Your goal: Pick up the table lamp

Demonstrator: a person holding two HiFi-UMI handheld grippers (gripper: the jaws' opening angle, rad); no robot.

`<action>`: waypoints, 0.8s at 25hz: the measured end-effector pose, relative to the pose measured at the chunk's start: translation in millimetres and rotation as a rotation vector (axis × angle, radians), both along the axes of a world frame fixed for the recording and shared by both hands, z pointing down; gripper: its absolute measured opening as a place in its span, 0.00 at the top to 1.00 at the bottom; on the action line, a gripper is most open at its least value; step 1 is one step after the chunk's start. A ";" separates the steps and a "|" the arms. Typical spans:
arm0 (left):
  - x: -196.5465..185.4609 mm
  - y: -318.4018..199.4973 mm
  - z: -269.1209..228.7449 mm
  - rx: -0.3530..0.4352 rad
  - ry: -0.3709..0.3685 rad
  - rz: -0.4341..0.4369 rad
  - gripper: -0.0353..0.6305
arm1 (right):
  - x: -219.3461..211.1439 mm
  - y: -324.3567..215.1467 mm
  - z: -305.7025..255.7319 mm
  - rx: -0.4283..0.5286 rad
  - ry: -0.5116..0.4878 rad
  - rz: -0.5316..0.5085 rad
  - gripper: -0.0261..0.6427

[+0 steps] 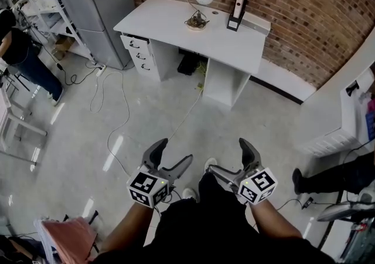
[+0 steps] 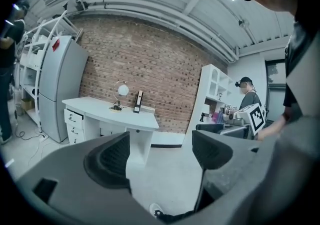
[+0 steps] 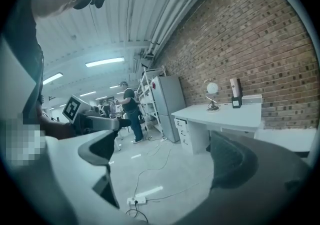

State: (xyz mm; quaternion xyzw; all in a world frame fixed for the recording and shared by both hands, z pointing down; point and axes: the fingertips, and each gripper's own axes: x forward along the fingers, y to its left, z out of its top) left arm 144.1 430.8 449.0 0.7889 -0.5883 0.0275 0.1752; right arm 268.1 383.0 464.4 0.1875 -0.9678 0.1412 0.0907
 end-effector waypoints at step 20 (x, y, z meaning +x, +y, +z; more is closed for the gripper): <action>-12.8 -92.6 0.4 0.011 -0.063 -0.002 0.38 | -22.8 -95.3 -0.3 -0.015 -0.030 -0.040 0.07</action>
